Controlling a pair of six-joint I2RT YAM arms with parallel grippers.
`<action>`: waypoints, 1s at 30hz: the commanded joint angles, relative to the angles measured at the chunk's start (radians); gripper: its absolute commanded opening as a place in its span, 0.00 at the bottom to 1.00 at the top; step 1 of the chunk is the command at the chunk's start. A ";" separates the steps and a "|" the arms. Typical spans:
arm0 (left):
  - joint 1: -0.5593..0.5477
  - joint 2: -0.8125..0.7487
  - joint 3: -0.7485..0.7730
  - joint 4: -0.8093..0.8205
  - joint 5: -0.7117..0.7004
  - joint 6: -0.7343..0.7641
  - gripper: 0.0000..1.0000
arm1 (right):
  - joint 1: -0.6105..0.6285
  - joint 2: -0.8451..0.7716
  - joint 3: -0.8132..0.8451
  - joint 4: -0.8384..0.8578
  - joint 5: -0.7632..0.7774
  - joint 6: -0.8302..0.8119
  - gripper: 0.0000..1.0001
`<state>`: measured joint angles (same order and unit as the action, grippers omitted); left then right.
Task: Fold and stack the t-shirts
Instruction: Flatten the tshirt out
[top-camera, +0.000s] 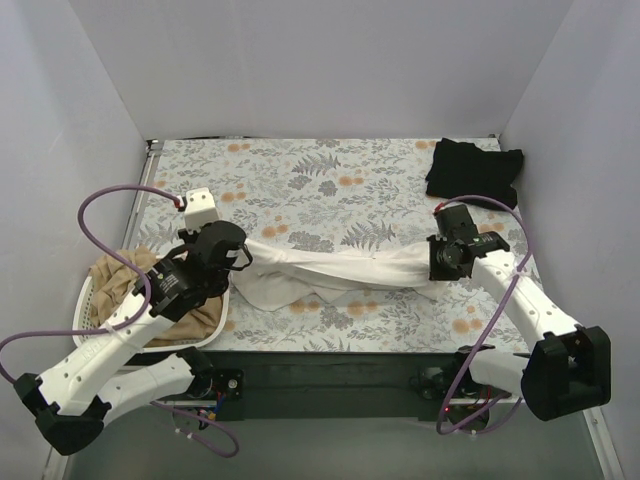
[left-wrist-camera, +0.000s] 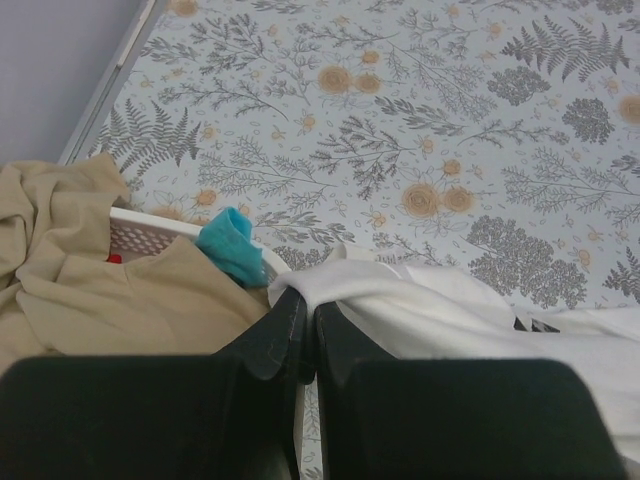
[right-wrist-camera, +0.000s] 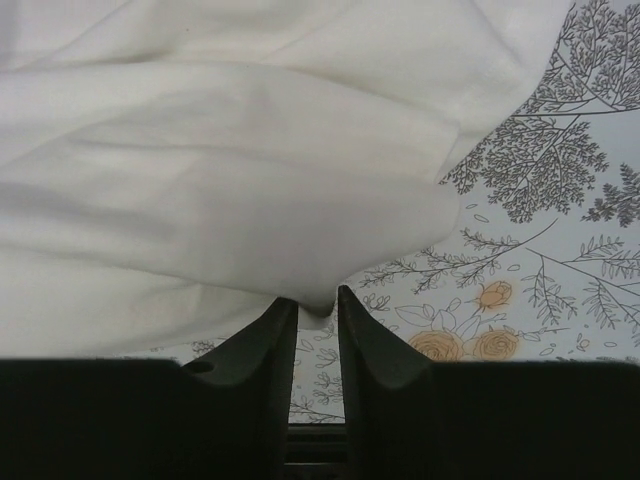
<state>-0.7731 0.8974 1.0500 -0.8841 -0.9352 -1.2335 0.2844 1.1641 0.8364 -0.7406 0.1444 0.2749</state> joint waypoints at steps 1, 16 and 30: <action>0.008 -0.014 -0.025 0.019 -0.002 0.023 0.00 | -0.002 0.003 0.062 0.052 0.070 -0.019 0.30; 0.009 -0.005 -0.065 0.025 0.075 -0.012 0.00 | -0.016 0.059 0.092 0.064 0.055 -0.034 0.46; 0.009 -0.015 -0.073 0.023 0.073 -0.003 0.00 | -0.085 -0.037 -0.002 -0.026 -0.107 -0.016 0.66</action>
<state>-0.7685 0.9005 0.9894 -0.8707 -0.8490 -1.2373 0.2012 1.1519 0.8501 -0.7410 0.1116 0.2409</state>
